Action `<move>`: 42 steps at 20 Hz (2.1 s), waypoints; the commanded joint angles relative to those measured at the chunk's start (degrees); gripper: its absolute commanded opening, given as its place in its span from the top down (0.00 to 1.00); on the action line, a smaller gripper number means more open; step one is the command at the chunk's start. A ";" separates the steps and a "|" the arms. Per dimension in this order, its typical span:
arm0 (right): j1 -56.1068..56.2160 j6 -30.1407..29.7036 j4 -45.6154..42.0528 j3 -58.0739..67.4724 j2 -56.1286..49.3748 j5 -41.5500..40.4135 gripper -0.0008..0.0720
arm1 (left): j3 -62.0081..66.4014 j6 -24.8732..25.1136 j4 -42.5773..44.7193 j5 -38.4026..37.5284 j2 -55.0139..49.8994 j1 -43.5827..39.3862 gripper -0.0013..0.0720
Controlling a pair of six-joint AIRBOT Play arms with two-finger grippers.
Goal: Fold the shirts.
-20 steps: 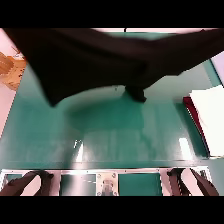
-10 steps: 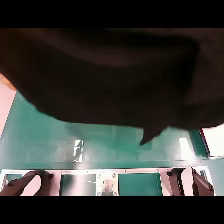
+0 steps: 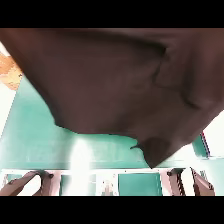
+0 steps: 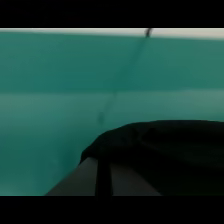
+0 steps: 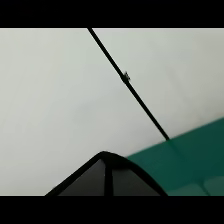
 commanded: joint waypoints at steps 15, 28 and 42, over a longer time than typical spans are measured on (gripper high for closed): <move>19.63 -15.15 2.99 20.46 -70.60 -8.66 0.97 | -20.35 6.84 -17.97 43.39 -33.99 -12.59 0.95; 18.49 -14.86 -7.91 27.41 -72.22 -1.09 0.97 | -15.43 6.78 -10.73 35.71 -37.62 -12.59 0.95; 13.07 -11.91 -28.13 21.81 -70.79 14.75 0.97 | -17.68 3.17 2.64 18.51 -38.16 -12.55 0.95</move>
